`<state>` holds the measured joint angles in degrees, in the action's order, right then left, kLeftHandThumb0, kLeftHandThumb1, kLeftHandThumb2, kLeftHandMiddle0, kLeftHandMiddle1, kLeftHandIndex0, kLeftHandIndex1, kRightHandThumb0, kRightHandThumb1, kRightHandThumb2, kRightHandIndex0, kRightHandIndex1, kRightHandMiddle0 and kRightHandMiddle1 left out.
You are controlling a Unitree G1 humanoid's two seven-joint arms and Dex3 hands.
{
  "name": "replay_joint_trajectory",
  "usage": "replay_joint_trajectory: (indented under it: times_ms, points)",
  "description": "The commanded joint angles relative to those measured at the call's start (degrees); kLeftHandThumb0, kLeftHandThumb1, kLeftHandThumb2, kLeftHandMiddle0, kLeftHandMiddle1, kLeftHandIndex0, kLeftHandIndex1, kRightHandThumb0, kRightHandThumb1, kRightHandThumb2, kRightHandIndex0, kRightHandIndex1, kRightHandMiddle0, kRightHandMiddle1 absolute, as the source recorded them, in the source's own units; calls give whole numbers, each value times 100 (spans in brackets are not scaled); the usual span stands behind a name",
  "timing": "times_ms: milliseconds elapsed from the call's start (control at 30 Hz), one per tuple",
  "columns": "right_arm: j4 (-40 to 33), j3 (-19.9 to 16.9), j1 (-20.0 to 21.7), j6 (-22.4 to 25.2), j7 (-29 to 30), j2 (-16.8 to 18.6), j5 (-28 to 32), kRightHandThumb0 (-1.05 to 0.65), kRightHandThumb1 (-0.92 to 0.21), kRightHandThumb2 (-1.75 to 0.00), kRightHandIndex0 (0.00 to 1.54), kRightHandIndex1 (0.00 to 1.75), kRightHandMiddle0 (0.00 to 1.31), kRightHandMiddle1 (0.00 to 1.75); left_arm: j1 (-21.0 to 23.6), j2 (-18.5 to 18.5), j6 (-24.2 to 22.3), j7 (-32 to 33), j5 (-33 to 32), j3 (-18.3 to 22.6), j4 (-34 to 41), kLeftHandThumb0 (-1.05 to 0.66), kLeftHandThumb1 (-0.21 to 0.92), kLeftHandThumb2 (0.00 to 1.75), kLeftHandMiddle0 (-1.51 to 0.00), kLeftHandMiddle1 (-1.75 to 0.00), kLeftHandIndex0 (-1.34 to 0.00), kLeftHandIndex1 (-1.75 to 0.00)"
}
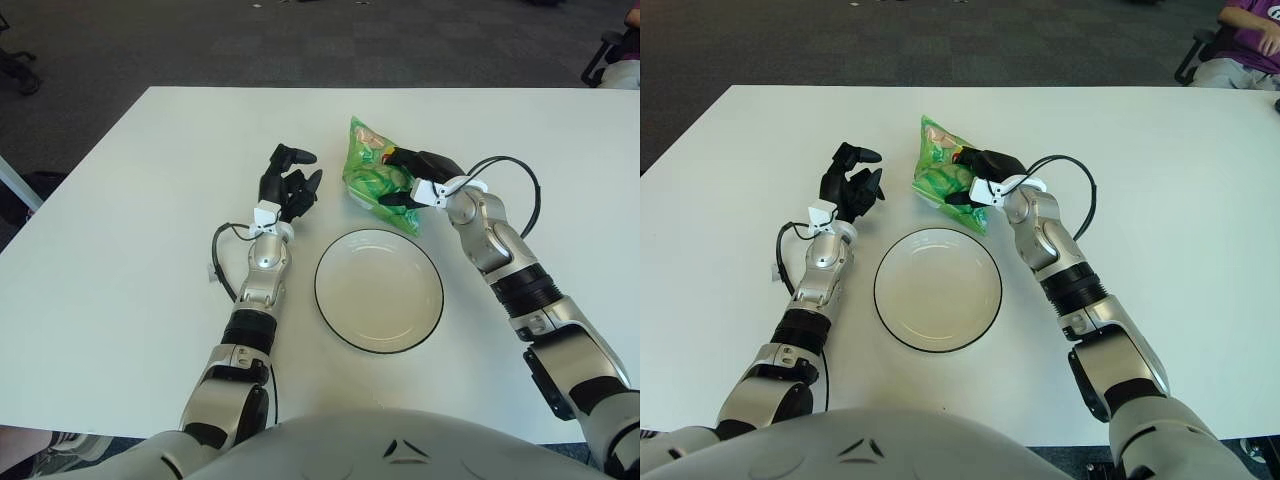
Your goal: Put the snack into the plate.
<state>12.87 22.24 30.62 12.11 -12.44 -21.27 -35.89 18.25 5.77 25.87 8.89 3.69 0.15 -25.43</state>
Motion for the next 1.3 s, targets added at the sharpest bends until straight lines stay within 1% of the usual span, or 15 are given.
replay_joint_trajectory:
  times_ms: [0, 67, 200, 367, 533, 600, 633, 667, 700, 767, 833, 900, 967, 1033, 1267]
  points:
    - [665, 180, -325, 16, 209, 66, -163, -37, -92, -23, 67, 20, 52, 140, -43, -21, 75, 70, 44, 31, 36, -36, 92, 24, -100, -175, -51, -143]
    - [1013, 183, -324, -177, 606, 145, -186, -37, -92, -20, 51, 69, 55, 137, -49, -22, 78, 78, 44, 30, 46, -36, 92, 24, -100, -175, -51, -143]
    - [1650, 183, -249, -552, 1237, 249, -200, -37, -92, -19, 38, 110, 55, 138, -48, -28, 85, 86, 42, 33, 48, -36, 92, 24, -100, -175, -51, -143]
    - [2406, 108, -215, -1386, 1953, 200, -81, -36, -92, -22, 30, 121, 52, 141, -60, -31, 113, 124, 69, 37, 72, -36, 92, 23, -100, -175, -51, -143]
    - [2703, 31, -142, -1746, 2158, 216, 33, -36, -92, -25, 30, 118, 49, 145, -63, -35, 137, 171, 98, 44, 77, -36, 92, 24, -100, -175, -51, -143]
    - [2672, -29, -123, -1715, 2105, 230, 92, -15, -92, -27, 36, 133, 44, 145, -60, -37, 146, 199, 110, 47, 75, -36, 92, 24, -100, -175, -51, -143]
    - [2640, -78, -126, -1665, 2088, 258, 148, -12, -92, -28, 37, 135, 43, 145, -57, -40, 149, 210, 114, 47, 74, -36, 92, 24, -100, -175, -51, -143]
    - [2625, -110, -128, -1636, 2083, 278, 185, -8, -80, -48, 43, 133, 43, 156, -55, -42, 151, 217, 116, 47, 72, -36, 92, 24, -100, -175, -51, -143]
    - [2622, -179, -143, -1633, 2115, 321, 265, -6, -76, -56, 45, 132, 43, 159, -54, -44, 152, 222, 117, 46, 72, -36, 92, 24, -100, -175, -51, -143]
    - [2634, -312, -176, -1674, 2197, 400, 407, -3, -57, -87, 52, 143, 42, 168, -53, -46, 159, 233, 123, 46, 69, -36, 92, 24, -100, -175, -51, -143]
    - [2659, -437, -211, -1767, 2300, 469, 551, -1, -47, -106, 53, 157, 41, 171, -48, -47, 164, 246, 134, 47, 61, -36, 92, 24, -100, -175, -51, -143]
    - [2686, -524, -240, -1874, 2385, 511, 648, -1, -38, -119, 56, 165, 44, 170, -43, -47, 164, 259, 145, 50, 56, -36, 92, 24, -100, -175, -51, -143]
    - [2707, -564, -263, -1965, 2451, 523, 697, 0, -31, -129, 59, 171, 48, 168, -43, -49, 165, 269, 154, 52, 55, -36, 92, 24, -100, -175, -51, -143]
    - [2709, -591, -290, -2059, 2500, 511, 715, 0, -29, -133, 61, 173, 48, 168, -45, -52, 164, 279, 162, 54, 56, -36, 92, 24, -100, -175, -51, -143]
    - [2459, -677, -431, -2406, 2632, 348, 743, 0, -25, -138, 63, 175, 48, 171, -40, -59, 150, 296, 176, 64, 60, -36, 92, 24, -100, -175, -50, -143]
